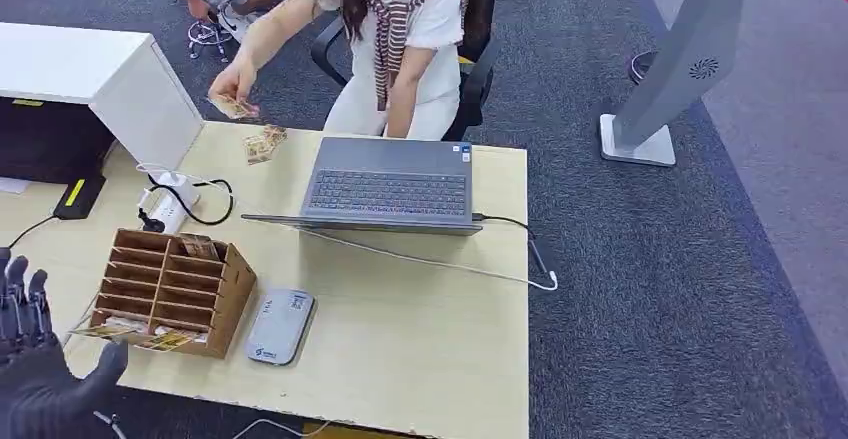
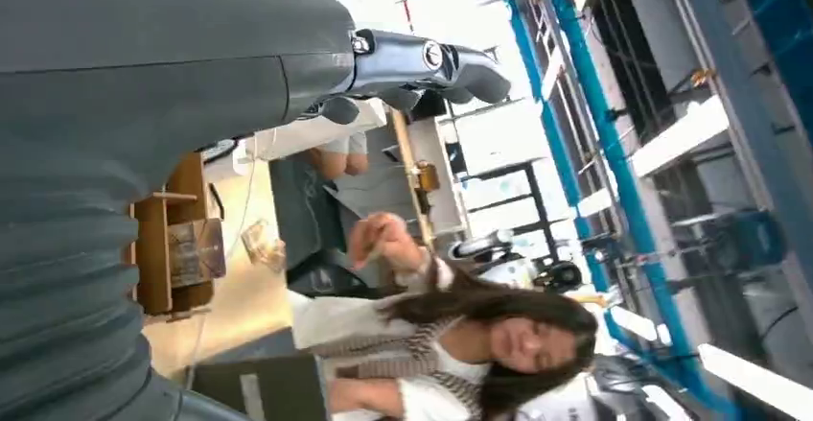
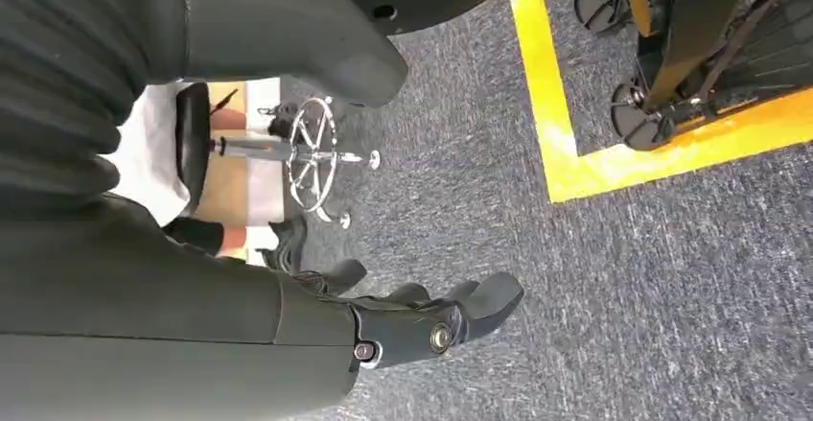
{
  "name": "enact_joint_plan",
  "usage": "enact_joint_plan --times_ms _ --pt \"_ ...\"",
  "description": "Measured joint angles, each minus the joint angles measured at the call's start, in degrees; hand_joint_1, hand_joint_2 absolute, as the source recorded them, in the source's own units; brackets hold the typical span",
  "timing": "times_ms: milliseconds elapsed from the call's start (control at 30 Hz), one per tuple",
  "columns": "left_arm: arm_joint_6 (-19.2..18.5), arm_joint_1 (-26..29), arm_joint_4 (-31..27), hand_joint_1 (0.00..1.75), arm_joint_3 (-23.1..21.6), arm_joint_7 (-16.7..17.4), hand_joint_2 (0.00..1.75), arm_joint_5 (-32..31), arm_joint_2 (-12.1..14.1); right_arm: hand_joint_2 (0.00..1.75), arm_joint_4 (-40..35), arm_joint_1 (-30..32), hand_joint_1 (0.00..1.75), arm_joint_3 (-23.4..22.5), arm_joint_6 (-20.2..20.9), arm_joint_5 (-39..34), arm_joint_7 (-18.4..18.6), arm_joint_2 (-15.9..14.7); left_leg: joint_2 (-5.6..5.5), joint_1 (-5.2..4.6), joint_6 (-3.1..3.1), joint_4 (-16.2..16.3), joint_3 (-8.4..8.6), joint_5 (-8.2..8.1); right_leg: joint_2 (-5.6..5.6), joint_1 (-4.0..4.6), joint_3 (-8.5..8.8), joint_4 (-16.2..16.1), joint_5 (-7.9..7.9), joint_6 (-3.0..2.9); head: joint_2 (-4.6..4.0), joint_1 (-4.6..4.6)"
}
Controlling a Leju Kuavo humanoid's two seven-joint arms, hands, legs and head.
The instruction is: Pass the card to the sensor for recognition and then transmit it.
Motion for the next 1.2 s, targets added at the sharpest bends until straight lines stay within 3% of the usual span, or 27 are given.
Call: enact_joint_plan --times_ms 267,900,1200 --pt "2.87 -5.91 2.01 0.00 -3.98 6.80 1.75 -13.07 4.15 1.75 0.00 -0.14 0.00 0.68 0.83 1.51 0.02 -0.20 0.02 0.00 0.00 0.00 0.00 0.01 0.02 0.00 -0.01 0.00 0.01 0.00 0.00 -0.02" --pt "9.16 -21.47 13.53 0.00 -14.23 23.14 1.75 -43.43 13.73 1.75 0.02 -0.57 0.00 2.76 3.21 4.94 0.09 -0.90 0.02 0.00 0.01 0.01 -0.01 0.04 0.03 0.00 -0.03 0.02 0.05 -0.05 0.00 0.00" --pt "11.32 -26.79 17.64 0.00 -16.95 28.90 1.75 -53.77 17.27 1.75 0.02 -0.72 0.00 3.48 3.85 6.18 0.59 -1.05 0.06 0.00 0.01 0.02 -0.04 0.05 0.09 0.00 -0.10 0.07 0.05 -0.05 0.00 -0.06"
